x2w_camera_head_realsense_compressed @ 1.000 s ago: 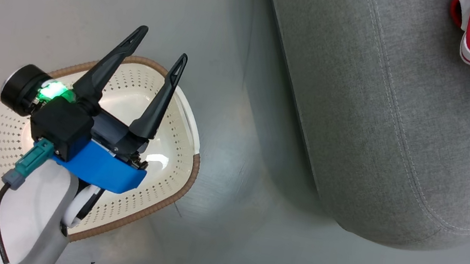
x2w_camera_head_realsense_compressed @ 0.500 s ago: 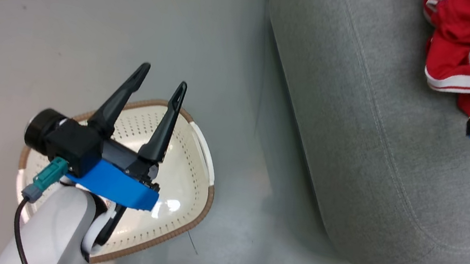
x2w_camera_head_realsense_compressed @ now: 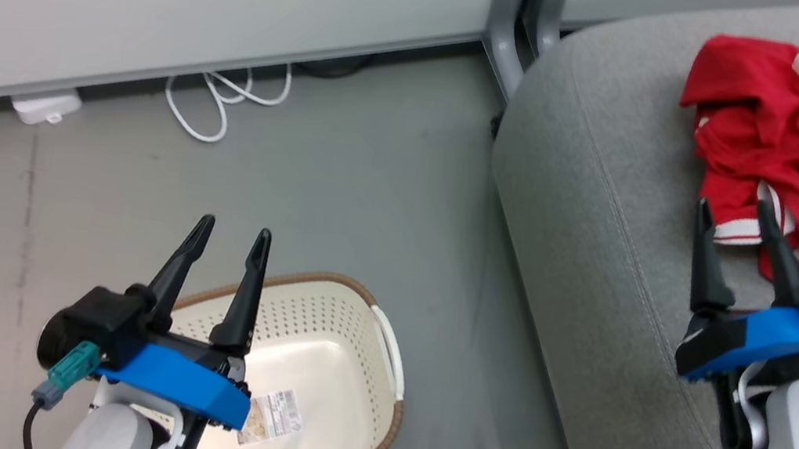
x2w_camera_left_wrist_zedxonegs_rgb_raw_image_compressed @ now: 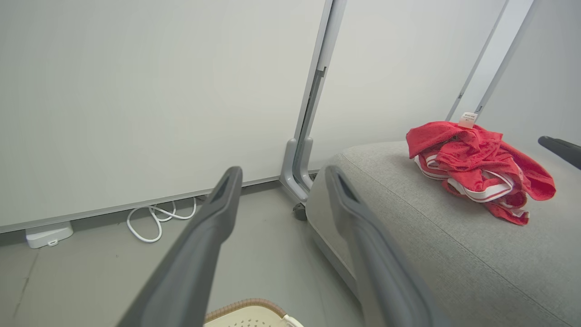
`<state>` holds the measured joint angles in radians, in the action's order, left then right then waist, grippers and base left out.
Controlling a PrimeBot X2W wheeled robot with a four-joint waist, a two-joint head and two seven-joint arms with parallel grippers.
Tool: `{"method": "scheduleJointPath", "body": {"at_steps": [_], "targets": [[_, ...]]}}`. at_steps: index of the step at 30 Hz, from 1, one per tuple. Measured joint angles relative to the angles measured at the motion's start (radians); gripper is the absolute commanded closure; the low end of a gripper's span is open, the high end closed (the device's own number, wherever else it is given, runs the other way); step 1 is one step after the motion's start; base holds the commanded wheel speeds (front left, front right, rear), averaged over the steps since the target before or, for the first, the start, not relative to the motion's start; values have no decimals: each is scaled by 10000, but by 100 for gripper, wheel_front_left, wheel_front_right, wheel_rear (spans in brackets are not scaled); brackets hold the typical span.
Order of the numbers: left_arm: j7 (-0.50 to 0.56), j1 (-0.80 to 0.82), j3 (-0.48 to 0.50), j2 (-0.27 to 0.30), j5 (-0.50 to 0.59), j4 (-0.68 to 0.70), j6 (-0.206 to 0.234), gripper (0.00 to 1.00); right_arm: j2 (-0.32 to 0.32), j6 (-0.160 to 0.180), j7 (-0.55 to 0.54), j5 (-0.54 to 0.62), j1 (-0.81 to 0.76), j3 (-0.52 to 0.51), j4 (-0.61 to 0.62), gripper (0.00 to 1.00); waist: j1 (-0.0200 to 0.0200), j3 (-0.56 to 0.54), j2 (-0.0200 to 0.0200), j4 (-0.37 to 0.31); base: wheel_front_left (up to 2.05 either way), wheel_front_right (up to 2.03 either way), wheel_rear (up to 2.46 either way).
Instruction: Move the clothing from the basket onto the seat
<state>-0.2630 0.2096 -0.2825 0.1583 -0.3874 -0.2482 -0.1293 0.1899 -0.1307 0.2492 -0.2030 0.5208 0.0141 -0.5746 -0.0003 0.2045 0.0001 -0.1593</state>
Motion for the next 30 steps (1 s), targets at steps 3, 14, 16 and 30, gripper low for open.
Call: {"method": "scheduleJointPath", "body": {"at_steps": [3, 14, 16, 30], "targets": [[0, -267, 249, -113, -17, -174, -2, 0, -109, 0, -159, 61, -606, 117, 474, 0, 0, -373, 0, 286, 0, 0, 0], [0, -846, 1089, -376, 111, -602, -2, 0, -614, 0, -652, 385, -2497, -159, 2157, 0, 1, -1242, 0, 1504, 0, 0, 0], [0, -880, 1200, -387, 182, -663, -2, 0, -742, 0, -736, 433, -2760, -238, 2385, 0, 0, -1333, 0, 1719, 0, 0, 0], [0, -1129, 2117, -510, 383, -886, -2, 0, -1216, 0, -1089, 709, -3549, -190, 3053, 0, 2, -1603, 0, 2397, 0, 0, 0]]}}
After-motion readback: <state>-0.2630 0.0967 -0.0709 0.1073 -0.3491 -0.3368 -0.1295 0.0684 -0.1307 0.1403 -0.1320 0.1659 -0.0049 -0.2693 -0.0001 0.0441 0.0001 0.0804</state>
